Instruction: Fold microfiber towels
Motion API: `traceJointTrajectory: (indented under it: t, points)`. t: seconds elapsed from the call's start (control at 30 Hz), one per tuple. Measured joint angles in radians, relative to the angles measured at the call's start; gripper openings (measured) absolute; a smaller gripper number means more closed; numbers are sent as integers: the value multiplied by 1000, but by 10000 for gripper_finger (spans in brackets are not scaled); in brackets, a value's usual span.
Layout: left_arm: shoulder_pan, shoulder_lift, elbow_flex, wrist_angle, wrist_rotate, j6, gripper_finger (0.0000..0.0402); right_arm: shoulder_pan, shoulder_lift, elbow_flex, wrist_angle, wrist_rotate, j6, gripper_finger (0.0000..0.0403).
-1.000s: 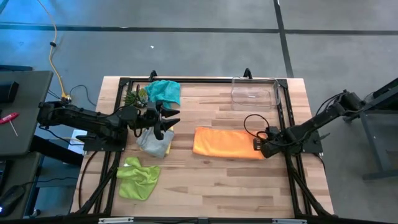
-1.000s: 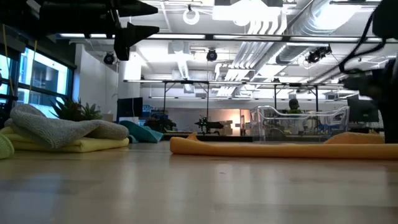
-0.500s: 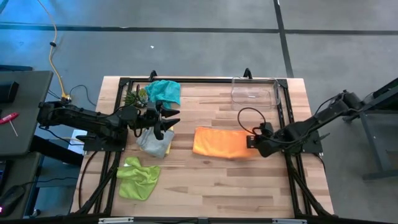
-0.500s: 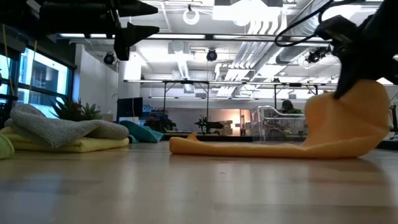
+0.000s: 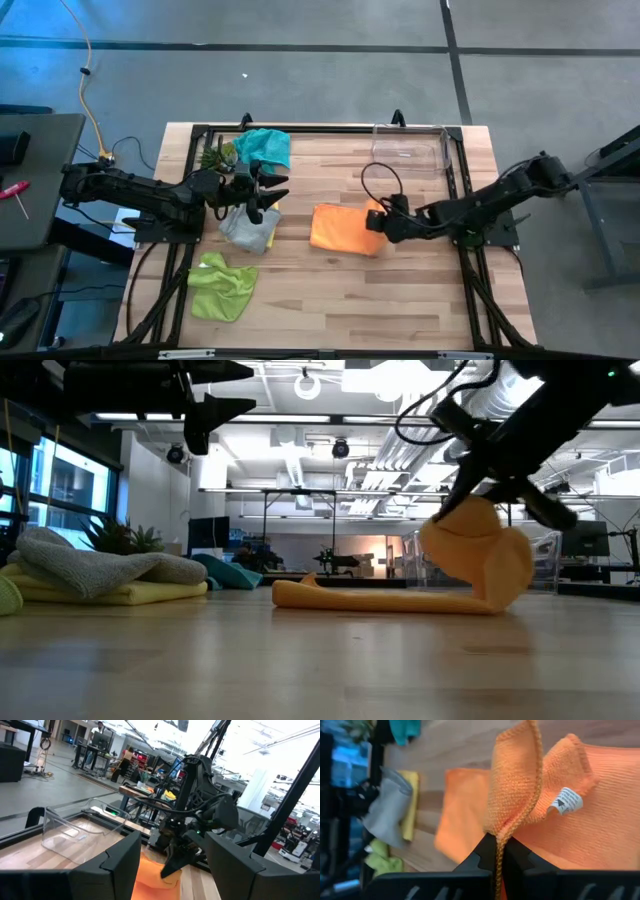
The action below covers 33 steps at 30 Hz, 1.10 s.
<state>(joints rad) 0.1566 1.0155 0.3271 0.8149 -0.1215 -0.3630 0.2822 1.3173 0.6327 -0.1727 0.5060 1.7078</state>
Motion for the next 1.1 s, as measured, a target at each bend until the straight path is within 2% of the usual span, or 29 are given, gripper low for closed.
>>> traceJointTrajectory:
  t: [0.43, 0.63, 0.8, 1.1]
  points:
    - [0, 0, 0, -1, -17, 0, 209, -41, 178, 0, 336, 10, -6, 0]
    - [0, 0, 0, -1, -19, -1, 209, -41, 229, 0, 395, 34, 46, 0]
    - [0, 0, 0, -1, -19, -1, 209, -41, 214, 0, 431, -84, -24, 0]
    - [0, 0, 0, -1, -21, -1, 209, -47, 57, 0, 363, -287, -197, 0]
